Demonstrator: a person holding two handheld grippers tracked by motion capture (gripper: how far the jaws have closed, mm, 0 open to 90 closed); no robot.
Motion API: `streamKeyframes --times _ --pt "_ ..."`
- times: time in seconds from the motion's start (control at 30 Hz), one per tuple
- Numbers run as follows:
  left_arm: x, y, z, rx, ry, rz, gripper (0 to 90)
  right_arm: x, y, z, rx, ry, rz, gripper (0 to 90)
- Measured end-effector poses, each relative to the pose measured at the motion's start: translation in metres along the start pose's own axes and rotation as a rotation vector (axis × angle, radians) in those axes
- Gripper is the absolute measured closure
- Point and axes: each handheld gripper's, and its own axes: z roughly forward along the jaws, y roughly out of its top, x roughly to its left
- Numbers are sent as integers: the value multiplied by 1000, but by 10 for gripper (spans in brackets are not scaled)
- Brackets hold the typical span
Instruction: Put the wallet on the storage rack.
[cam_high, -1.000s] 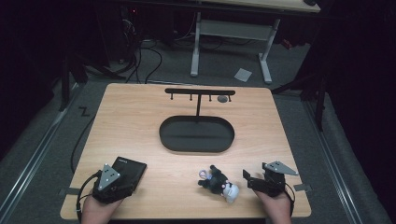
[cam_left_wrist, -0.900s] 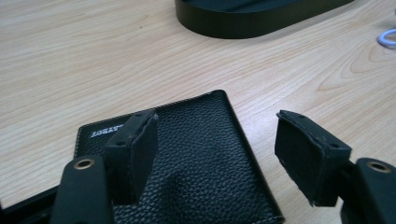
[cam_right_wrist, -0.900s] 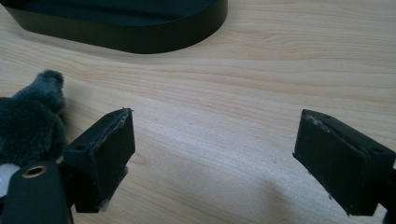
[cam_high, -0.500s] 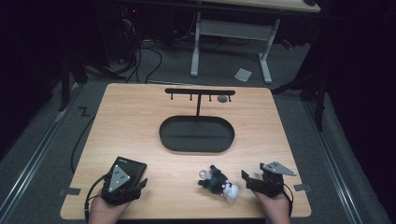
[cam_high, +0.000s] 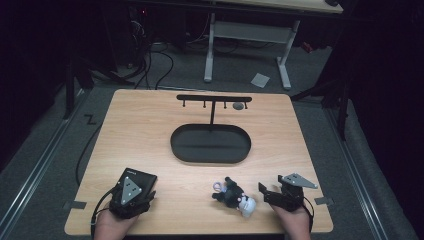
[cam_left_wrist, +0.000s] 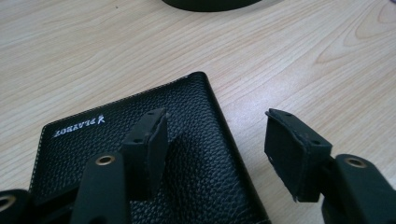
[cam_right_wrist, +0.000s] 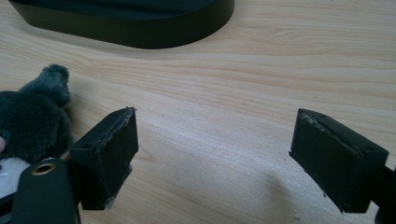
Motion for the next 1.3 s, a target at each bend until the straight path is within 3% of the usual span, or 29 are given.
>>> streamKeyframes --times 0.1,0.27,0.57,0.73,0.97,1.13,1.3 --pt "-1 -1 0 6 11 16 404 -1 0 0 -3 0 4 151" --pt "-6 -2 2 22 51 78 436 -2 -1 0 0 4 10 151" --pt "-5 -5 2 11 68 87 518 -3 -2 0 2 8 15 152" --pt "-9 -6 3 13 91 127 504 -4 -2 0 5 10 31 154" --pt "-9 -7 2 10 101 116 535 -4 -3 1 7 15 34 156" --pt "-4 -6 1 5 76 57 595 -5 -4 2 4 20 35 158" --pt "-2 -5 -1 0 51 25 700 -5 -4 1 4 22 40 159"
